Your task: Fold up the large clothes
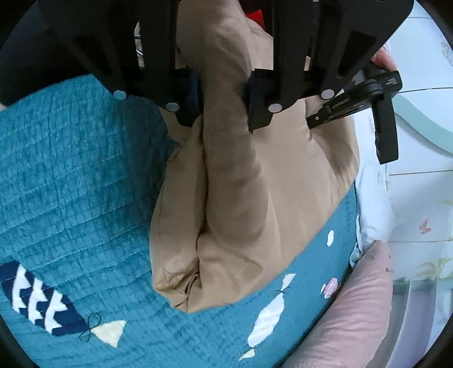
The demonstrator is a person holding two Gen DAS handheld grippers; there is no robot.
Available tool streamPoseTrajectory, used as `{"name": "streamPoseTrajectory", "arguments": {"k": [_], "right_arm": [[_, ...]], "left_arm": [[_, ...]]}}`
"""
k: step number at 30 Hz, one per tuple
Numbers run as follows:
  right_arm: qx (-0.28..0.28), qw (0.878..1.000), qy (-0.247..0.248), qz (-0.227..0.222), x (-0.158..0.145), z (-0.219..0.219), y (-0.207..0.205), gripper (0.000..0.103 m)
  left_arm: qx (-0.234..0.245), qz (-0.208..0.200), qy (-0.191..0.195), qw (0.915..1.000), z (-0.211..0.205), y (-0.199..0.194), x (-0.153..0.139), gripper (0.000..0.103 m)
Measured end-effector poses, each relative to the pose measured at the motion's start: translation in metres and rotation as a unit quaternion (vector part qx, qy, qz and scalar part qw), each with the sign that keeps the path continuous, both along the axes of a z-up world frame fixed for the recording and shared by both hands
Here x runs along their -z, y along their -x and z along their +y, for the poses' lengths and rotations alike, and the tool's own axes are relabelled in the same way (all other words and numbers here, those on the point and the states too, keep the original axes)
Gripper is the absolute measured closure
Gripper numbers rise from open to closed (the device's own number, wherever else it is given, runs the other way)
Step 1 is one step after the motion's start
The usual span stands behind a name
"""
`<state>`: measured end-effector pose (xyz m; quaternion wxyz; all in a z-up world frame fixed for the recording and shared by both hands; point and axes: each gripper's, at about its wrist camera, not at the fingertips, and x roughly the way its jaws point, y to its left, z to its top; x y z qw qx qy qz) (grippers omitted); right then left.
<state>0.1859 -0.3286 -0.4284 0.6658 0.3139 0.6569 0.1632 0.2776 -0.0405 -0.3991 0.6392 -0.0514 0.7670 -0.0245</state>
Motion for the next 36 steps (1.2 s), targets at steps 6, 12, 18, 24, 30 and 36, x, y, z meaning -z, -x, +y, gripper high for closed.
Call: {"name": "streamPoseTrajectory", "arguments": {"k": [6,12,18,24,30,36], "right_arm": [[0.001,1.000,0.021,-0.011,-0.014,0.009,0.004,0.082],[-0.010,0.999,0.031,-0.034,-0.041,0.016,0.006,0.082],[-0.035,0.996,0.027,-0.072,-0.085,0.041,0.011,0.082],[-0.070,0.992,0.037,-0.098,-0.121,0.084,0.017,0.082],[-0.099,0.988,0.049,-0.112,-0.144,0.132,0.020,0.082],[-0.115,0.985,0.068,-0.112,-0.153,0.170,0.022,0.082]], "left_arm": [[-0.004,-0.006,0.003,1.0000,-0.005,0.023,-0.004,0.101],[-0.003,-0.008,0.002,1.0000,0.004,0.026,-0.002,0.101],[-0.006,-0.015,0.004,0.9999,0.006,0.038,-0.005,0.102],[-0.008,-0.027,0.011,0.9995,0.003,0.052,-0.006,0.102],[-0.005,-0.035,0.034,0.9988,0.011,0.062,-0.021,0.101],[-0.023,-0.054,0.074,0.9955,0.040,0.083,-0.046,0.100]]}}
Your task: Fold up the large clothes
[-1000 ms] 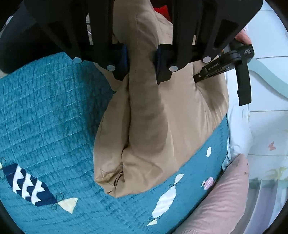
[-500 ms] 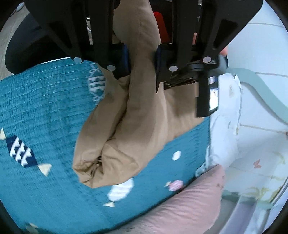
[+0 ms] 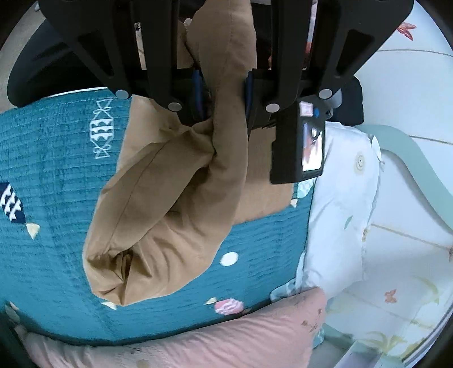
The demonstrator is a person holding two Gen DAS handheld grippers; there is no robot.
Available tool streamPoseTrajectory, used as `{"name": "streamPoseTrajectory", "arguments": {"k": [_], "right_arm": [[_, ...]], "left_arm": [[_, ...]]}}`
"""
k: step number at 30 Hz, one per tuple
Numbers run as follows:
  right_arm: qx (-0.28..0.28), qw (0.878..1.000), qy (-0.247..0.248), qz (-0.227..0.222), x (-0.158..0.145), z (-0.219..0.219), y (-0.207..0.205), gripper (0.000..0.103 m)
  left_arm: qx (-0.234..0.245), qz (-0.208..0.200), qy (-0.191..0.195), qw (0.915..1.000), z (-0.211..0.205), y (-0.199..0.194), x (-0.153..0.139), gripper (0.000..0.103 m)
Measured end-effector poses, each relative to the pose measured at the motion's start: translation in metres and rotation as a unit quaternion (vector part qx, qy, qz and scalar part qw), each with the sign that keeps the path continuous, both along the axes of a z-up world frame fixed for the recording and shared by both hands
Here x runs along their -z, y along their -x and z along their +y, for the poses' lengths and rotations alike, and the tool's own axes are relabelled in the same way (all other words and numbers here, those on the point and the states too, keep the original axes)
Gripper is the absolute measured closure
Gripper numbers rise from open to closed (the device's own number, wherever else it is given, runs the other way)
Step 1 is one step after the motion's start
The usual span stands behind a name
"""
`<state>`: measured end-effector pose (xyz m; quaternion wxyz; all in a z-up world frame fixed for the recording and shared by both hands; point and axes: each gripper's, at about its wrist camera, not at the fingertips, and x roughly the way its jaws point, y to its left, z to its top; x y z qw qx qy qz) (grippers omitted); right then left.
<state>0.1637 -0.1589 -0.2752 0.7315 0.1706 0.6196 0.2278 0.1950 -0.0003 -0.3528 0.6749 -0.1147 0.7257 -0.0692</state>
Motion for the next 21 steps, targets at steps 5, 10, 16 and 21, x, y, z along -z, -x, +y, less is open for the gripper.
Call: {"name": "streamPoseTrajectory", "arguments": {"k": [5,10,16,21], "right_arm": [[-0.042,0.999,0.016,-0.008,-0.008,0.049,0.000,0.082],[-0.080,0.996,0.031,-0.008,-0.005,0.101,0.000,0.082],[-0.131,0.989,0.062,0.001,0.013,0.162,-0.004,0.082],[-0.151,0.985,0.084,0.022,0.040,0.206,-0.008,0.082]], "left_arm": [[-0.026,-0.022,0.009,0.9994,0.044,0.019,-0.020,0.100],[-0.059,-0.033,-0.001,0.9977,0.096,0.034,-0.040,0.100],[-0.110,-0.025,-0.012,0.9935,0.159,0.057,-0.044,0.100],[-0.139,-0.024,-0.007,0.9899,0.202,0.073,-0.044,0.099]]}}
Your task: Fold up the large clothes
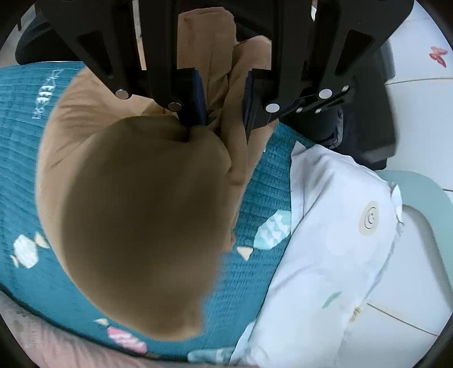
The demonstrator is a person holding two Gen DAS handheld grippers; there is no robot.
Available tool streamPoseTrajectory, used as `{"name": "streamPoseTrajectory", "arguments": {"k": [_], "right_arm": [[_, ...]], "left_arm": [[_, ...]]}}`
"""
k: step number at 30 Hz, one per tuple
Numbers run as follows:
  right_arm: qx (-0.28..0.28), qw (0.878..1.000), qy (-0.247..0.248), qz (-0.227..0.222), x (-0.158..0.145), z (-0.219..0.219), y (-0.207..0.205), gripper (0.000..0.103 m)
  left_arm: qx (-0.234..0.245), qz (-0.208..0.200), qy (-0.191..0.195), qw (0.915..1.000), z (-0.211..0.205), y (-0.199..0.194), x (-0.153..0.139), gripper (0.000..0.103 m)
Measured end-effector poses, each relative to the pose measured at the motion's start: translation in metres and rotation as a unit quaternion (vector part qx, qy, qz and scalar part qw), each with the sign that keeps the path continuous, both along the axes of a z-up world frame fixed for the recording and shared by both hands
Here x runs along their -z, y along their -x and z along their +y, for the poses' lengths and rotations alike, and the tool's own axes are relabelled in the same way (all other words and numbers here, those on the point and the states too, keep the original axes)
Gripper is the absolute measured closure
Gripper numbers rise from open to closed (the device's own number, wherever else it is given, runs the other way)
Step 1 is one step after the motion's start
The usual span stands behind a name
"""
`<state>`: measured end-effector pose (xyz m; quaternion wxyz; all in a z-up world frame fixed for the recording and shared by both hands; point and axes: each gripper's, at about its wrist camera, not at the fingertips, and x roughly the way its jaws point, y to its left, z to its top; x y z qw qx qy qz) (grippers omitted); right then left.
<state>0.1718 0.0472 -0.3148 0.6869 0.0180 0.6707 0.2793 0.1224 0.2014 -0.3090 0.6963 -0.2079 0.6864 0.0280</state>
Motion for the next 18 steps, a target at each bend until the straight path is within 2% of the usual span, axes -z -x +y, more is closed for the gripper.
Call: {"name": "streamPoseTrajectory", "arguments": {"k": [2,11,14,15,16,18], "right_arm": [[-0.004,1.000,0.005,0.014,0.015,0.016,-0.002,0.082],[0.015,0.998,0.020,0.049,0.069,0.047,-0.020,0.078],[0.017,0.998,0.026,0.050,0.078,0.049,-0.022,0.076],[0.018,0.998,0.025,0.051,0.077,0.050,-0.021,0.069],[0.016,0.998,0.016,0.053,0.075,0.052,-0.020,0.051],[0.002,0.998,-0.014,0.055,0.069,0.055,-0.015,0.029]], "left_arm": [[-0.005,-0.001,-0.011,0.9999,0.010,0.004,-0.002,0.093],[-0.026,0.002,-0.026,0.9993,0.036,0.017,0.001,0.093],[-0.029,0.002,-0.026,0.9992,0.041,0.018,0.003,0.093],[-0.030,0.003,-0.026,0.9992,0.040,0.015,0.007,0.093],[-0.031,0.004,-0.025,0.9992,0.041,0.015,0.008,0.093],[-0.033,0.005,-0.024,0.9991,0.043,0.015,0.010,0.093]]}}
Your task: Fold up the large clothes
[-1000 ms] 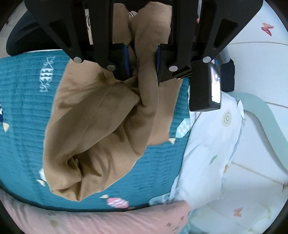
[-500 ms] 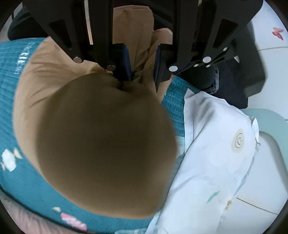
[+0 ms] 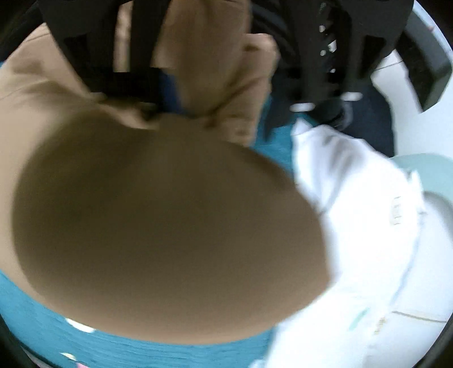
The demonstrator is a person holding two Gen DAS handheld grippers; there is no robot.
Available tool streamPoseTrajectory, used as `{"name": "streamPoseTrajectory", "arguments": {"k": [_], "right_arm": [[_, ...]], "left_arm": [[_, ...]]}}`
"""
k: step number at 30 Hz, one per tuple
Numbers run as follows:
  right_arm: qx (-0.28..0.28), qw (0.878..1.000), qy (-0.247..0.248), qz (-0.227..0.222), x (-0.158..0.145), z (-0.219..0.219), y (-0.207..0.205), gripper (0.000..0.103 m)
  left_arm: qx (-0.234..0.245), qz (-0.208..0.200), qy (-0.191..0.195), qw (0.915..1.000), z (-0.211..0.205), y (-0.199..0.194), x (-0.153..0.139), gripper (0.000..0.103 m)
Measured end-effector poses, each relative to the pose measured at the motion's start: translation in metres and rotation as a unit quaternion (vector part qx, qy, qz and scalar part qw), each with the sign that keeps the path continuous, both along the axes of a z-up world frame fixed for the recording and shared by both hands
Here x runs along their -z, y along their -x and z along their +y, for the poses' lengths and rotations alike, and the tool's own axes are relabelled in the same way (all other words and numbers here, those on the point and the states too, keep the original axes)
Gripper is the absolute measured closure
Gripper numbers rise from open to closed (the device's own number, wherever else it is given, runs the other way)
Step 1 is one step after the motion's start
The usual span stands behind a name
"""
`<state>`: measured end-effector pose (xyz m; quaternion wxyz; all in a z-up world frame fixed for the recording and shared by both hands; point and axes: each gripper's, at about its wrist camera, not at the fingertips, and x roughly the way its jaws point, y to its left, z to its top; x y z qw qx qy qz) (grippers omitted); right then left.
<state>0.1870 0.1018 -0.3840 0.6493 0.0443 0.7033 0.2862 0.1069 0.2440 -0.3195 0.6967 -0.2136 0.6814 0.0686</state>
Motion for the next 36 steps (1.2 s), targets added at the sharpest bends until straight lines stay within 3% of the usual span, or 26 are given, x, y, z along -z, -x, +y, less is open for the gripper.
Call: {"name": "streamPoseTrajectory", "arguments": {"k": [4,6,12,14,16,18,19,24,26,28,31,36], "right_arm": [[-0.040,0.998,0.017,-0.035,-0.012,0.011,0.016,0.025],[-0.040,0.999,0.003,-0.027,-0.017,0.010,0.022,0.025],[-0.035,0.994,-0.098,0.036,-0.037,-0.001,0.029,0.025],[-0.031,0.987,-0.140,0.073,-0.038,-0.004,0.026,0.029],[-0.029,0.970,-0.199,0.135,-0.036,0.000,0.035,0.032],[-0.015,0.974,-0.187,0.124,-0.043,-0.004,0.037,0.033],[-0.010,0.981,-0.172,0.093,-0.052,-0.010,0.039,0.033],[-0.005,0.987,-0.158,0.011,-0.096,-0.052,0.044,0.035],[0.007,0.991,-0.130,-0.039,-0.109,-0.069,0.049,0.048],[0.033,0.992,-0.096,-0.070,-0.113,-0.093,0.051,0.068],[0.069,0.993,-0.066,-0.069,-0.104,-0.130,0.053,0.080],[0.095,0.994,-0.034,-0.036,-0.069,-0.160,0.056,0.084]], "left_arm": [[-0.009,0.001,-0.011,0.9999,0.003,0.000,0.000,0.092],[-0.011,-0.006,-0.011,0.9999,0.005,0.004,-0.006,0.092],[-0.024,-0.026,-0.023,0.9991,0.015,0.011,-0.023,0.080],[-0.029,-0.032,-0.029,0.9986,0.019,0.013,-0.031,0.080],[-0.033,-0.038,-0.032,0.9982,0.021,0.014,-0.036,0.080],[-0.035,-0.040,-0.036,0.9979,0.021,0.015,-0.041,0.080],[-0.033,-0.042,-0.038,0.9978,0.019,0.015,-0.044,0.080],[-0.012,-0.055,-0.029,0.9980,0.000,0.008,-0.051,0.080],[0.007,-0.064,-0.017,0.9978,-0.017,0.003,-0.056,0.080],[0.032,-0.075,-0.001,0.9966,-0.038,-0.005,-0.061,0.080],[0.065,-0.086,0.033,0.9936,-0.066,-0.018,-0.065,0.080],[0.109,-0.070,0.040,0.9908,-0.099,-0.037,-0.044,0.080]]}}
